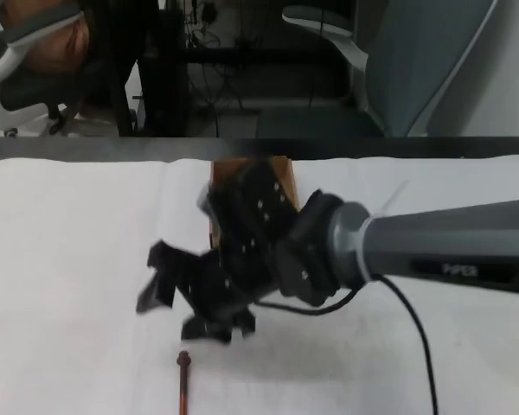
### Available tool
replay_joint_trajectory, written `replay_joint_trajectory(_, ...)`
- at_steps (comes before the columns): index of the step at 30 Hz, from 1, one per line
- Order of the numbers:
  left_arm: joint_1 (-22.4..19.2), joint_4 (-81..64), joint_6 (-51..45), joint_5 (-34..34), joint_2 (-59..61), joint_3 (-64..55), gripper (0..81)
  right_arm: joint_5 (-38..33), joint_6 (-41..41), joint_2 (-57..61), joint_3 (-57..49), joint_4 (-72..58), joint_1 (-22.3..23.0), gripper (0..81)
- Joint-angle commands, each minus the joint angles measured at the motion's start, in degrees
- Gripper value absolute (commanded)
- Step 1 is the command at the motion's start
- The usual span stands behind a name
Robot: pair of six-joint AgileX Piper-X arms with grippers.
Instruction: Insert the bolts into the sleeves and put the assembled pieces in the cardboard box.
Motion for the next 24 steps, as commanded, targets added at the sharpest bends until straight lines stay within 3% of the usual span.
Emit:
replay_joint_trajectory(1, 0.08, -0.2, 0.21, -0.26, -0.24, -1.09, 1.8, 3.49, -7.46, -4.04, -0.04, -1.59, -0.22, 70.0)
replay_joint_trajectory(11, 0.08, -0.18, 0.77, -4.17, -0.24, -1.09, 1.8, 13.74, -29.69, -17.37, -0.04, -0.64, 2.21, 70.0)
replay_joint_trajectory(24, 0.08, 0.26, 3.31, -11.76, -4.74, -1.19, 1.8, 36.02, -50.22, -45.2, -0.04, 13.3, 11.5, 70.0)
